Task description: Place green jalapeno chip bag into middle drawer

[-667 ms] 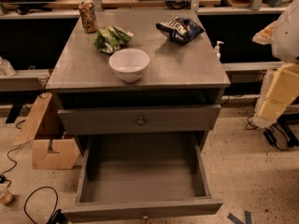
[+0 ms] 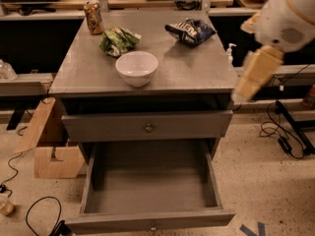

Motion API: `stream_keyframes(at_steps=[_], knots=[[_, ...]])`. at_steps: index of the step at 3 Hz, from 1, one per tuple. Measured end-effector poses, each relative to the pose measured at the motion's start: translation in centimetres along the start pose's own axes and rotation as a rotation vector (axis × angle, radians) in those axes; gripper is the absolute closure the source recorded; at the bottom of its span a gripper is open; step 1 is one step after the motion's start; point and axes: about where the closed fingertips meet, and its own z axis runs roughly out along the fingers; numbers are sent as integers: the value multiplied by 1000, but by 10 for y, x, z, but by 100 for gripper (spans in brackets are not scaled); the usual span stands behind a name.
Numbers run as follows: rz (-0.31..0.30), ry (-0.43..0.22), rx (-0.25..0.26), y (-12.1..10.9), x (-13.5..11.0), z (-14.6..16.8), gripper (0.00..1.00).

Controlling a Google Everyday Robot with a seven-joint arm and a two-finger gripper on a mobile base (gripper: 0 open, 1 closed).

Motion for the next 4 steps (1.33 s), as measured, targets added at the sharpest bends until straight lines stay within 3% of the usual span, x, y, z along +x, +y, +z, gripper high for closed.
stream_keyframes(at_steps=[2,3,4], knots=[[101,-304,55,-105,-99,52,0],[135,-395,70,-131,-147,67,0],[139,-414,75,-137,-157,69,0]])
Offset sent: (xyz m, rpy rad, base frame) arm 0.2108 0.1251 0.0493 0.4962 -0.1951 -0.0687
